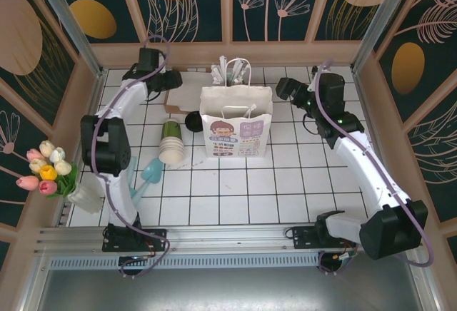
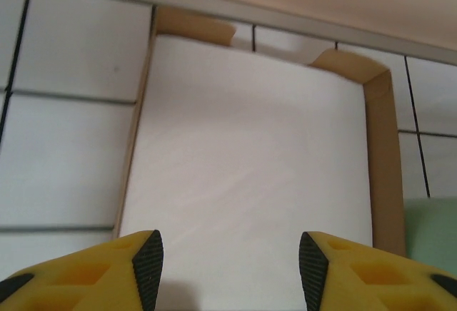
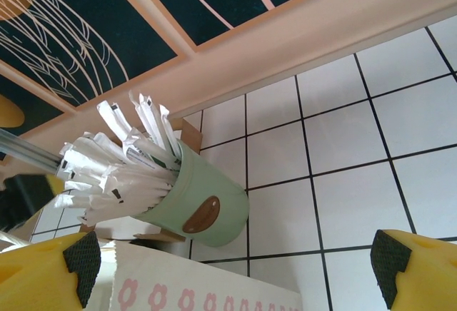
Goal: Pack the takeout coffee
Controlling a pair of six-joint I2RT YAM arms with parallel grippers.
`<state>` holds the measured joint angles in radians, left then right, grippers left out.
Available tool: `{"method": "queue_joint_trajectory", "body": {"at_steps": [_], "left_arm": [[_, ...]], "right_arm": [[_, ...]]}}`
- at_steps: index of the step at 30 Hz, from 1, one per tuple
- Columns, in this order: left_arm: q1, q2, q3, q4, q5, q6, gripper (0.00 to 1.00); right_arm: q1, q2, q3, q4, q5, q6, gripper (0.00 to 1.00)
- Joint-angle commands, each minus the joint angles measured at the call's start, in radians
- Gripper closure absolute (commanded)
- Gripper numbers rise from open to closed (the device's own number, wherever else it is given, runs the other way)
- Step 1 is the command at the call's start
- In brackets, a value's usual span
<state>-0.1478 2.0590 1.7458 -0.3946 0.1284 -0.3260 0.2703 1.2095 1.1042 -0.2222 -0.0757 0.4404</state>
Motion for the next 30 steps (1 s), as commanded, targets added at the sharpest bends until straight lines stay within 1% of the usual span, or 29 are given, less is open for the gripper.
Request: {"method": "queue_joint_trajectory", "body": {"at_steps": [1,5,9,13,19,21,26,30], "left_arm": [[-0.031,0.116,0.115,-0.092,-0.102,0.053,0.45],[-0.052,0.219,0.237,-0.146,-0.167,0.065,0.38],[-0.066,0.274,0.274,-0.159,-0.196,0.071,0.35],[-0.079,0.315,0.282,-0.159,-0.26,0.075,0.34],[-0.092,0.359,0.279,-0.164,-0.309,0.081,0.37],[-0.093,0.369,0.28,-0.167,-0.311,0.083,0.4],[-0.094,0.373,0.279,-0.169,-0.31,0.079,0.67],[-0.094,0.351,0.282,-0.163,-0.304,0.08,0.79]], "right_arm": [[0.014,-0.001,0.039,-0.002,0.01,-0.023,0.01],[0.023,-0.013,0.036,-0.015,0.019,-0.022,0.01],[0.026,-0.024,0.037,-0.024,0.031,-0.025,0.01],[0.029,-0.035,0.036,-0.028,0.037,-0.026,0.01],[0.033,-0.04,0.034,-0.032,0.04,-0.029,0.01],[0.033,-0.041,0.036,-0.032,0.04,-0.029,0.01],[0.035,-0.043,0.036,-0.033,0.041,-0.031,0.01],[0.036,-0.044,0.034,-0.033,0.043,-0.032,0.01]]}}
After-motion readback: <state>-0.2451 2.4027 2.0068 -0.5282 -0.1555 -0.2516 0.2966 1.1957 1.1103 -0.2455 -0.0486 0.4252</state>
